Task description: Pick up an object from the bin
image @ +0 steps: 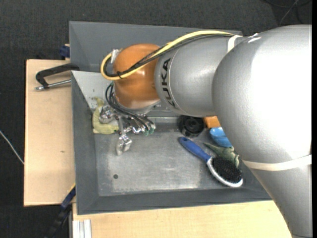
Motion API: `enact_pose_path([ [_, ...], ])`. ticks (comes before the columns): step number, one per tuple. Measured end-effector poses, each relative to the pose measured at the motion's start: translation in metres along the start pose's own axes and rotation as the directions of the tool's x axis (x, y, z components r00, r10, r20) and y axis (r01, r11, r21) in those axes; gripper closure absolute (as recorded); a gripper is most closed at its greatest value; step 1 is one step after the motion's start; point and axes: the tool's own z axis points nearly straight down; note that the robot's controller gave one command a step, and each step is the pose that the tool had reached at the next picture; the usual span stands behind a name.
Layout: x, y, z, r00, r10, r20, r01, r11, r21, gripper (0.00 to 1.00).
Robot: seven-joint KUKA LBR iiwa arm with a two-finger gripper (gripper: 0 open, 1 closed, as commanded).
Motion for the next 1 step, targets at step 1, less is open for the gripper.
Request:
enact_pose_path([
  [1,-0.0026,-0.0002,-0.0029,1.000,0.003,0.010,-0.003,1.000,-0.003,1.00],
])
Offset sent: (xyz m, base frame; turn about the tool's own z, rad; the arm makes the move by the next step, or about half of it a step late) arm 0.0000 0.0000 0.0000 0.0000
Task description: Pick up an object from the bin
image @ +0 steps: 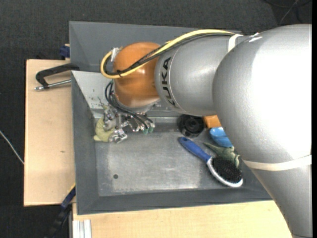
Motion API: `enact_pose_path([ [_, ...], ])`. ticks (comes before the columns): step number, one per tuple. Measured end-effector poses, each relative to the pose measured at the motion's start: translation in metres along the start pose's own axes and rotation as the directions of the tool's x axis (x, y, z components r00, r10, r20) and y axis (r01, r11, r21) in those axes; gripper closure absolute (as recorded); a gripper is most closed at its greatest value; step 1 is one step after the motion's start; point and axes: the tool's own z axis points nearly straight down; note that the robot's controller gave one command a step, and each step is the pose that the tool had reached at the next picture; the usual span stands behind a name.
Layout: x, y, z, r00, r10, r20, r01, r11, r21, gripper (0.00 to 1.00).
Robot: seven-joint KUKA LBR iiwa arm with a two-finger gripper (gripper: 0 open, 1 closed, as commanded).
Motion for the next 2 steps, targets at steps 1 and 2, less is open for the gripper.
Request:
enact_pose_path([
  [1,-0.006,0.000,-0.049,0.999,0.001,-0.032,-0.001,1.000,-0.004,1.00],
  [2,-0.010,0.000,-0.077,0.999,0.002,-0.035,-0.002,1.000,-0.005,1.00],
])
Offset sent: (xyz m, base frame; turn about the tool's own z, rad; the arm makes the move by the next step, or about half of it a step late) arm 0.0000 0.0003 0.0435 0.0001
